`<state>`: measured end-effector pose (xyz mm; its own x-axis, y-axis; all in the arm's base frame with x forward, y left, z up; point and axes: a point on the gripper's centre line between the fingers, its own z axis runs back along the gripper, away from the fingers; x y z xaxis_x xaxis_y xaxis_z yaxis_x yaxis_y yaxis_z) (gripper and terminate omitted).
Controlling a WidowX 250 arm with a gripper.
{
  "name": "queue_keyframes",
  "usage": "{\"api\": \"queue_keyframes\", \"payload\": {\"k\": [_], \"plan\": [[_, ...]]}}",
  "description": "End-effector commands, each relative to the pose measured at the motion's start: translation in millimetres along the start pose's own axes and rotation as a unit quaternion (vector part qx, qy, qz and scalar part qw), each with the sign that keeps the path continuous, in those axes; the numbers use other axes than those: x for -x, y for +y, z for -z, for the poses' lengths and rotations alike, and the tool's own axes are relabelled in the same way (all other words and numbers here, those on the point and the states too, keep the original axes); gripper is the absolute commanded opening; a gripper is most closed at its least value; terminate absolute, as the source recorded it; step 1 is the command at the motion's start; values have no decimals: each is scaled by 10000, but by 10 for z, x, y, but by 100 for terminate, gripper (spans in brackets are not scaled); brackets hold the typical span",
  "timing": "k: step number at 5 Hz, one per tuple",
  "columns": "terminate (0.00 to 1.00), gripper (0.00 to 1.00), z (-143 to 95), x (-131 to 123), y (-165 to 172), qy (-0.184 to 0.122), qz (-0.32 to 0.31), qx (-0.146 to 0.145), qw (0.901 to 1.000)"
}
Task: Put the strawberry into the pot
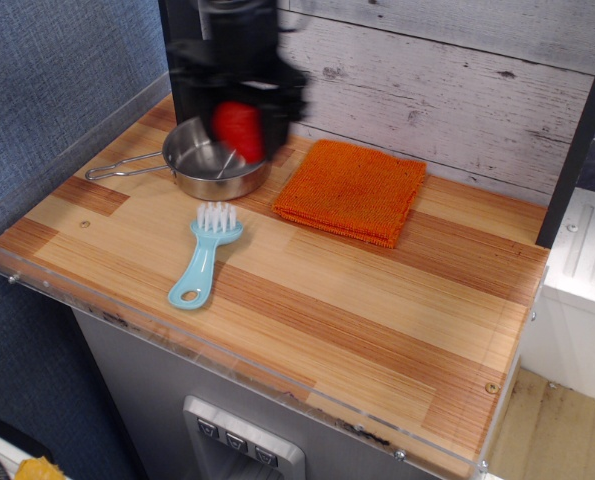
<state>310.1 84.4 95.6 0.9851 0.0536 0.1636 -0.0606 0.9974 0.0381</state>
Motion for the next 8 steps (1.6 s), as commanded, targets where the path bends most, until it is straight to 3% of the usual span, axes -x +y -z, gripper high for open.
{"api": "queue_keyframes", "payload": {"k": [1, 2, 4, 8], "plan": [[0, 0, 49, 54, 669, -312, -515, 53, 9982], [0, 0, 92, -150, 788, -337, -555, -11, 9979], [0, 0, 281, -584, 621, -233, -326, -89, 9992], [0, 0, 581, -321, 334, 133, -459, 60, 9988]]}}
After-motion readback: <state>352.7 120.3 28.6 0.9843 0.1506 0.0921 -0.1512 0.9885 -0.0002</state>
